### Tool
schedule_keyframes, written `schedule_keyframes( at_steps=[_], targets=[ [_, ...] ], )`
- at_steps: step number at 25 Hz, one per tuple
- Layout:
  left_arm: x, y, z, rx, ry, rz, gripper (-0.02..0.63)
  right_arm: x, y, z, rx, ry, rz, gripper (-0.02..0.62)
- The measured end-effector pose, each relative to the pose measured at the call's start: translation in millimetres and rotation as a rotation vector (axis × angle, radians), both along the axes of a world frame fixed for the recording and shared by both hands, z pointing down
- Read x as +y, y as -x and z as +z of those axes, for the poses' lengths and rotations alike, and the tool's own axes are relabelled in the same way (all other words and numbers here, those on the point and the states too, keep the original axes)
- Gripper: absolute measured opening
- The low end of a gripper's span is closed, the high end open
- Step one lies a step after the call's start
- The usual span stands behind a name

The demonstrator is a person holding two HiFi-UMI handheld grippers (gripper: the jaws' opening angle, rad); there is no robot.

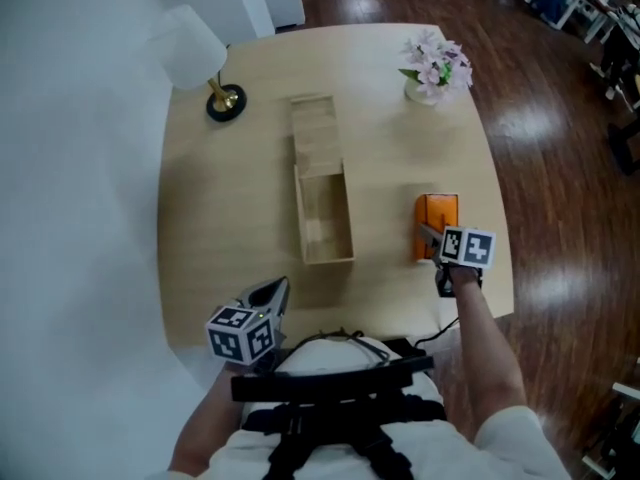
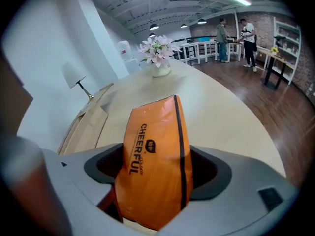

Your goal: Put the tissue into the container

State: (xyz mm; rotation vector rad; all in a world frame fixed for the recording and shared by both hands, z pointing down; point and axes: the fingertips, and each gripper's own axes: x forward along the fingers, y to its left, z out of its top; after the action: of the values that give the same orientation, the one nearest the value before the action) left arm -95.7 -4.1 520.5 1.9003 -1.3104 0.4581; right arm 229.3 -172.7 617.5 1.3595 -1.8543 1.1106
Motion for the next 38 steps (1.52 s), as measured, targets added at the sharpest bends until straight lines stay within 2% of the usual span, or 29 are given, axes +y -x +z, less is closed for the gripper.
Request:
schedule_keyframes(
  at_steps=[3,8,16,20,21,24,25,32,38],
  targets=[
    [-2.7,7.3,-1.3,0.008,-0.013,-0.002,0.0,-1.6,-0.2,-5.8,0.023,-0.008,0.012,0.381],
    [-12.3,18.5,-8.2,0.007,-0.05,-0.017,0.0,-9.8,13.2,-37.2,0.002,-0.06,0.027,0.373],
    [-27.2,40.3,-21.5,0.005,-0.136,-0.075,0.0,-10.6,91.1,-88.0,-0.075,-0.125,-0.047,0.373],
    [-25.1,47.0,-24.7,0.035,-0.156,-0.08,0.0,-9.0,127.8,-99.2,-0.101,-0.134,-0.072,0.373],
    [-24.0,48.0,-24.9,0.042,-0.159,-0.079,0.002,-8.0,136.8,-101.8,-0.107,-0.137,-0.079,0.373],
    [-20.4,50.6,-23.4,0.051,-0.161,-0.072,0.075,-4.4,164.0,-109.3,-0.121,-0.147,-0.105,0.373],
    [-19.1,51.4,-23.0,0.053,-0.161,-0.068,0.081,-3.1,173.1,-111.7,-0.125,-0.15,-0.114,0.373],
    [-10.7,58.3,-22.2,0.07,-0.161,-0.045,0.081,6.3,227.6,-120.4,-0.136,-0.159,-0.163,0.373],
    [-5.7,68.8,-23.1,0.071,-0.164,-0.039,0.081,11.8,253.0,-118.7,-0.139,-0.156,-0.175,0.371]
  ],
)
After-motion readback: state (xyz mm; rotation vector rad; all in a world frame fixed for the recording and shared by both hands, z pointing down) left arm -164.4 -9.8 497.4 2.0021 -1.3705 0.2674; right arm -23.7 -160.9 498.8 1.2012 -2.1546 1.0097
